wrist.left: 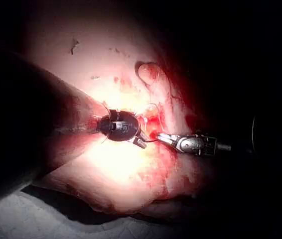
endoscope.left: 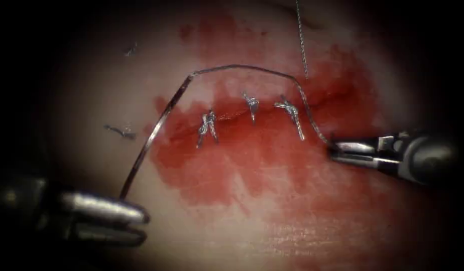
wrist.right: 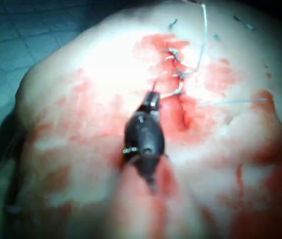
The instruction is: Wound Closure
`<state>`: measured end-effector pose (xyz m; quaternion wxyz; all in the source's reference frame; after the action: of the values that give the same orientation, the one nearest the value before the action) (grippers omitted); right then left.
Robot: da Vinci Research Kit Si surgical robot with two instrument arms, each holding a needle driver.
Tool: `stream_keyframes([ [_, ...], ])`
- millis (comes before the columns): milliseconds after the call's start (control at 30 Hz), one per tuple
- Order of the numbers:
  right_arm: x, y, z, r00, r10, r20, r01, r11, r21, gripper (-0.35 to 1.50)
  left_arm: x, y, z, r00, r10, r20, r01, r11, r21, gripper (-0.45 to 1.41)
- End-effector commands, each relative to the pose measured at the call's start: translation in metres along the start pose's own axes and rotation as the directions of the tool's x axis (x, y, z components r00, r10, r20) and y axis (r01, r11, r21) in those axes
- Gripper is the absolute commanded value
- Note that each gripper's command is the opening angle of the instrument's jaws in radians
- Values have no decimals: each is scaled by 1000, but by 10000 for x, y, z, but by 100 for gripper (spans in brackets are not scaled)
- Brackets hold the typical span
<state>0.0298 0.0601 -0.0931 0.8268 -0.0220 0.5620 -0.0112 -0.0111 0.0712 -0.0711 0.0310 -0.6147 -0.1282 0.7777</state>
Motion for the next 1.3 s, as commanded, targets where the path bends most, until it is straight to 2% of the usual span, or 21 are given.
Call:
stream_keyframes([
  [33, 0, -3, 7, 1000, 4, -4, -4, 1000, 9, -35, -2, -6, 6, 1000, 3, -1, -3, 1000, 0, -35],
  [433, 21, -10, 3, 999, 48, -14, -47, 997, 53, -35, -14, -9, 7, 1000, 5, 1, -5, 1000, 1, -35],
  [900, 40, -26, 0, 996, 87, 35, -90, 988, 124, -35, -15, -8, 8, 1000, 6, 5, -6, 1000, 0, -35],
  [1233, 42, -15, 0, 994, 102, 51, -107, 989, 107, -35, -15, -9, 8, 1000, 1, 4, -1, 1000, 0, -35],
  [1267, 42, -10, -1, 993, 106, 42, -109, 990, 86, 83, -15, -8, 8, 1000, 1, 5, -1, 1000, 1, -35],
  [1300, 41, -9, -2, 991, 124, 48, -127, 989, 74, 105, -16, -7, 9, 1000, -5, 5, 5, 1000, 1, -35],
])
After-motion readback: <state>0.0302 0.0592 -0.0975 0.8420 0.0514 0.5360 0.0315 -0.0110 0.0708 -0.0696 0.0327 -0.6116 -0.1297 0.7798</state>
